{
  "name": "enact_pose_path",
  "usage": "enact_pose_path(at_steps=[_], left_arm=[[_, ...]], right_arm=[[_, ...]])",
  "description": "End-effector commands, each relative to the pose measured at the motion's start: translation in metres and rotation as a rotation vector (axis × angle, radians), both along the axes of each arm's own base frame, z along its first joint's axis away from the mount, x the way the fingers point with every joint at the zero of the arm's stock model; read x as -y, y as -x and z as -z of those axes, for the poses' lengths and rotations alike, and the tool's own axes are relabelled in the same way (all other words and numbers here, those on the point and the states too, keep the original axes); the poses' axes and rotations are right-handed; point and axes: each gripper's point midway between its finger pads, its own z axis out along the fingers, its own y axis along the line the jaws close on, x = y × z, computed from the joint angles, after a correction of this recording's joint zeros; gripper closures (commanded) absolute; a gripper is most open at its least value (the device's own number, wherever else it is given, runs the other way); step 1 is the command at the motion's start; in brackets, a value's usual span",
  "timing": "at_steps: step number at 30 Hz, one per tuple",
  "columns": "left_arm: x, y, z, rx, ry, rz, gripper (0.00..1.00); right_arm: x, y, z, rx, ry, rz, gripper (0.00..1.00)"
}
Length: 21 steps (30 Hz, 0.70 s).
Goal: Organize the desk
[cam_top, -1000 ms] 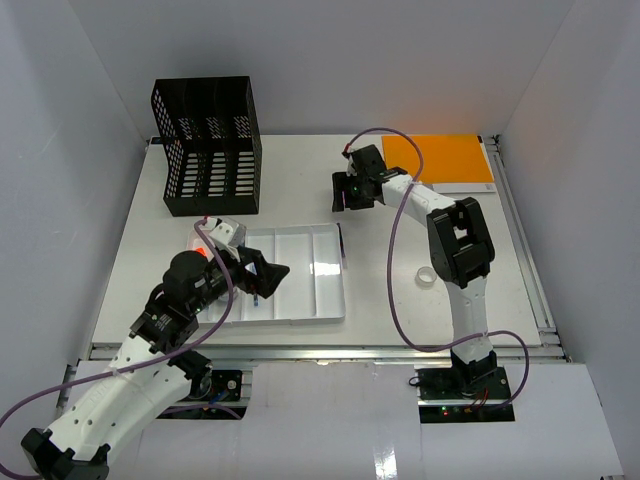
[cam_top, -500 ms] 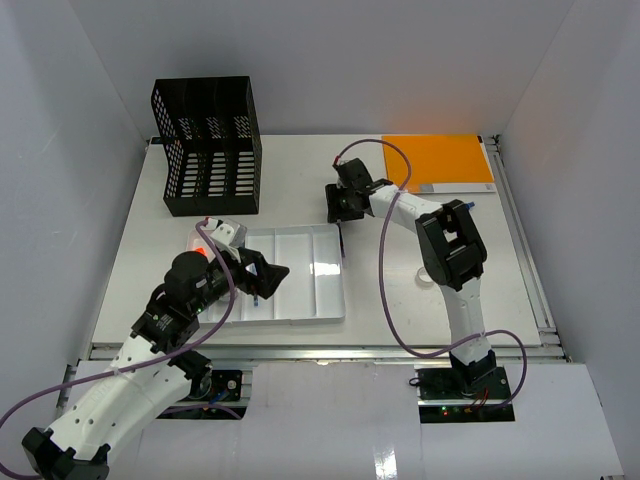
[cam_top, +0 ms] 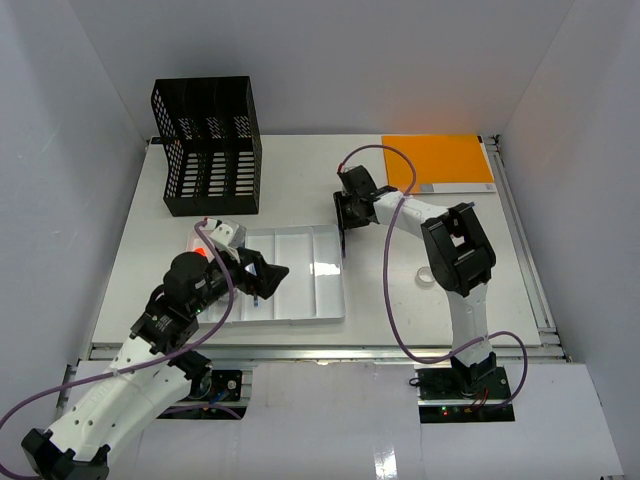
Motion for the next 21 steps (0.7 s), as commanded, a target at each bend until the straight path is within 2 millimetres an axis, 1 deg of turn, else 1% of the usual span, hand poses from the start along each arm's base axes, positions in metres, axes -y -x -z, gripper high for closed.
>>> enact_pose_path(at_steps=[1,7,10,18,21], left_arm=[[-0.002,0.0,-0.007,0.032,0.01,-0.006,0.02],[-0.003,0.001,-0.009,0.038,0.012,-0.009,0.02],[-0.004,0.001,-0.009,0.04,0.014,-0.008,0.02],[-0.005,0.003,-0.013,0.053,0.02,-0.008,0.02],[-0.005,0.004,-0.014,0.056,0.022,-0.006,0.02]], right_arm=[[0.008,0.01,-0.001,-0.003,0.044,-0.007,0.6],[0.012,0.014,0.002,-0.001,0.055,-0.019,0.67],[0.019,0.017,0.005,0.0,0.068,-0.017,0.69],[0.055,0.026,0.013,0.0,0.143,-0.012,0.75],[0.068,0.027,0.011,0.008,0.167,-0.015,0.78]])
